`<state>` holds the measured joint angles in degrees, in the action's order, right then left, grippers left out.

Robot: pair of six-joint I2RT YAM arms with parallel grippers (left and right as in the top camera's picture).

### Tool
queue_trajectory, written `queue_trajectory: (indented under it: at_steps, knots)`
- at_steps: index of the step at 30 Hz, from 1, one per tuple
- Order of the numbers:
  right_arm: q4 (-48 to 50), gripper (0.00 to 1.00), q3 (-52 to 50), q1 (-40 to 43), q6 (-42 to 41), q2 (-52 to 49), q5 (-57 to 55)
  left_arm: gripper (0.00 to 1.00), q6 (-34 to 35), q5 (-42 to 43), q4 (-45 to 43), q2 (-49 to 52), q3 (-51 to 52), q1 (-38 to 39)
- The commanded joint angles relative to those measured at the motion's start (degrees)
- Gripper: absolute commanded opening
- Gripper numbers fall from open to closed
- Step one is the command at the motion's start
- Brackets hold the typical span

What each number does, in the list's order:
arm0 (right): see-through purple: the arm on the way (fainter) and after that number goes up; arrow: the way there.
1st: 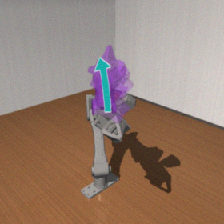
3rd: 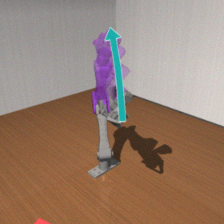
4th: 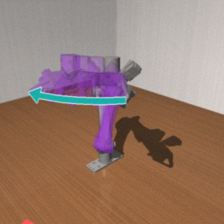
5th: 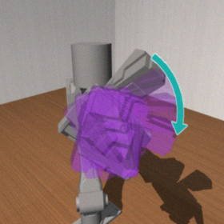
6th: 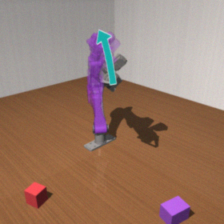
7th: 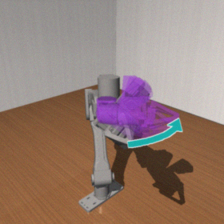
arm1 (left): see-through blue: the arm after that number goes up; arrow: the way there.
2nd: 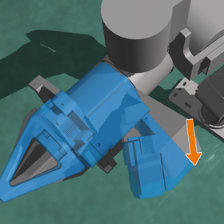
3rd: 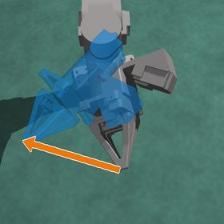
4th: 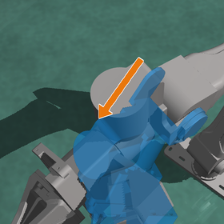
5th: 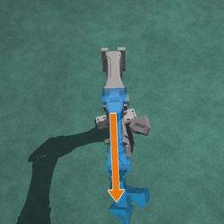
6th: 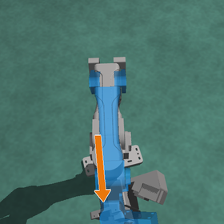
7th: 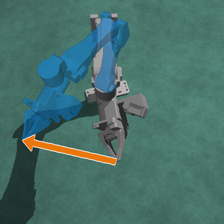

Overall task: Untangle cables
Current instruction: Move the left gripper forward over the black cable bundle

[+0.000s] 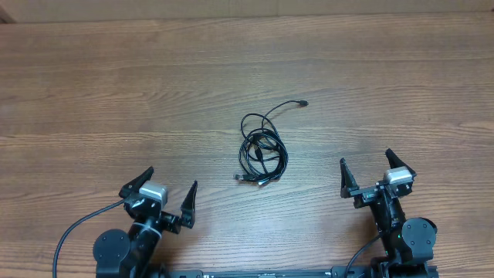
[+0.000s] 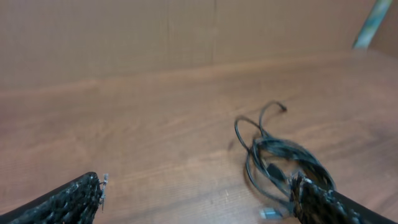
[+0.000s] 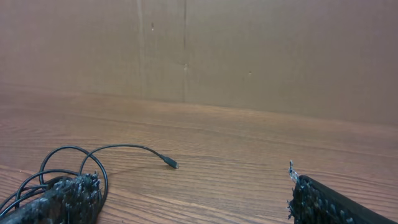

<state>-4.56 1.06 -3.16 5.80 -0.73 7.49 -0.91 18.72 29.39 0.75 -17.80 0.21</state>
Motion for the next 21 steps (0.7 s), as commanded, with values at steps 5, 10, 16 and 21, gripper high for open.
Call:
queue_trajectory:
  at_steps: [5, 10, 16, 21]
  knots:
    - [0.3, 1.0, -0.6, -0.3, 0.1, 0.6, -0.1, 1.0, 0.9, 0.8, 8.3, 0.5, -10.9, -0.6]
    - [0.3, 1.0, -0.6, -0.3, 0.1, 0.6, -0.1, 0.99, 0.9, 0.8, 13.3, 6.4, -17.2, -0.6]
    - [0.4, 1.0, -0.6, -0.3, 0.1, 0.6, -0.1, 1.0, 0.9, 0.8, 19.4, 18.6, -26.5, -0.6]
    - [0.3, 1.0, -0.6, -0.3, 0.1, 0.6, -0.1, 1.0, -2.0, 3.2, 24.7, 28.2, -34.2, -0.5]
